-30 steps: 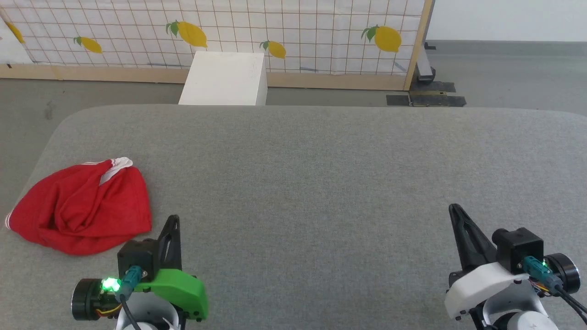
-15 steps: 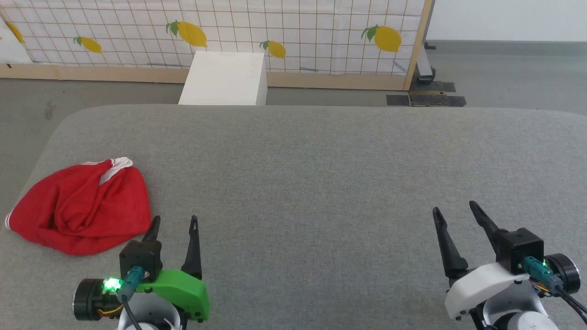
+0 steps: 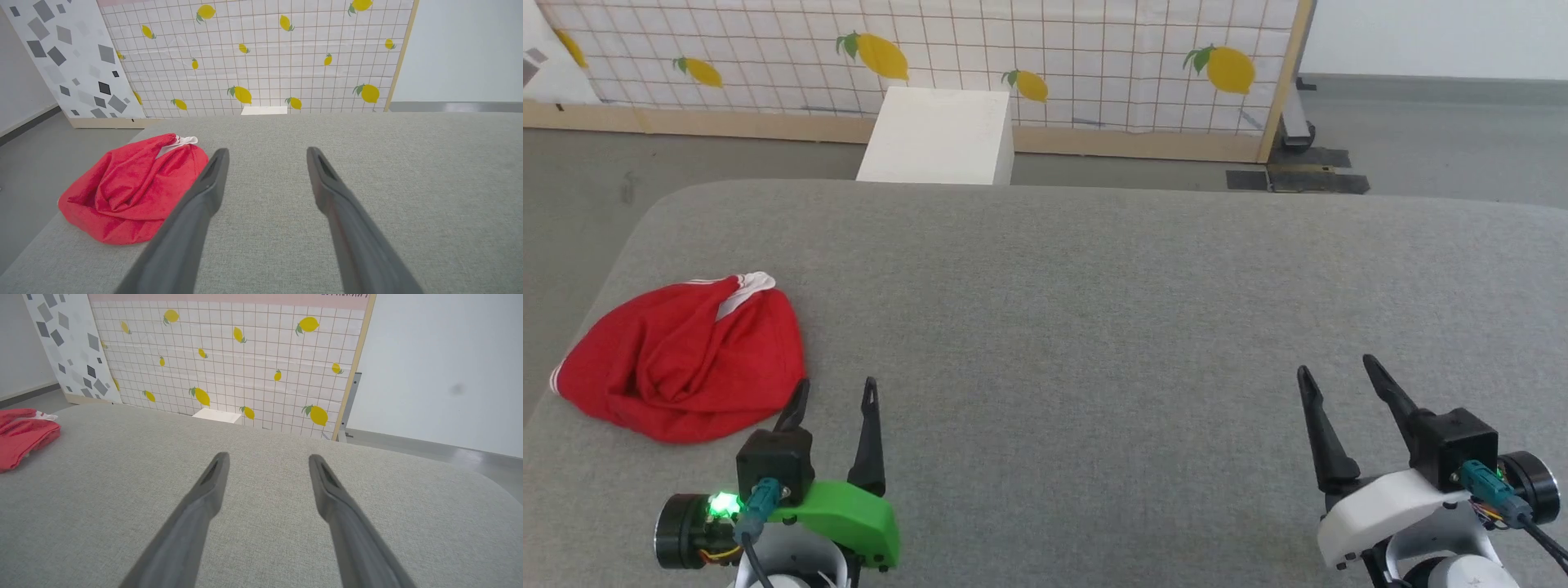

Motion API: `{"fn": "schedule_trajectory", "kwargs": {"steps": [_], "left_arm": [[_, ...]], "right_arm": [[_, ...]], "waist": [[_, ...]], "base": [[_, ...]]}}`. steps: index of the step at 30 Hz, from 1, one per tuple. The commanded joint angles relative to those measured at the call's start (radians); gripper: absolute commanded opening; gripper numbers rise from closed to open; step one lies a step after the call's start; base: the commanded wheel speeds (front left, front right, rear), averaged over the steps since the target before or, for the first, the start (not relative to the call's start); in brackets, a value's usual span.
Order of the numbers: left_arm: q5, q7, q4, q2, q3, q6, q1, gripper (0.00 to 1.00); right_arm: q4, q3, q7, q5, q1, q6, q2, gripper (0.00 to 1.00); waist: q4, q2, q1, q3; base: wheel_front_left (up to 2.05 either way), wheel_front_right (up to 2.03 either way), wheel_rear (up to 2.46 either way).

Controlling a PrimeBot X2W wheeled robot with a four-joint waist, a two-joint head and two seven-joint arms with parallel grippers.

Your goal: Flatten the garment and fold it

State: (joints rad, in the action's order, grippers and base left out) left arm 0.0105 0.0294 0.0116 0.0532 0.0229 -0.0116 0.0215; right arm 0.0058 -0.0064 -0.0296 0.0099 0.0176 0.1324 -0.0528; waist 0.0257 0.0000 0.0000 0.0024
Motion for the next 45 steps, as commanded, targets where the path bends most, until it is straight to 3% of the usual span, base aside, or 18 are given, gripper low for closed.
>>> {"fn": "schedule_trajectory", "kwargs": {"steps": [1,45], "left_arm": [[0.000,0.012,0.008,0.001,0.005,-0.011,0.012,1.00],[0.002,0.104,0.060,0.027,0.047,-0.068,0.063,1.00]], "right_arm": [[-0.006,-0.002,-0.013,0.005,0.003,0.000,0.000,1.00],[-0.019,0.047,-0.105,0.030,0.032,-0.001,0.001,1.00]], "waist": [[0.011,0.0000,0.0000,0.000],[0.311,0.0000,0.0000,-0.031]], "base": [[0.00,0.00,0.00],[0.00,0.00,0.00]]}}
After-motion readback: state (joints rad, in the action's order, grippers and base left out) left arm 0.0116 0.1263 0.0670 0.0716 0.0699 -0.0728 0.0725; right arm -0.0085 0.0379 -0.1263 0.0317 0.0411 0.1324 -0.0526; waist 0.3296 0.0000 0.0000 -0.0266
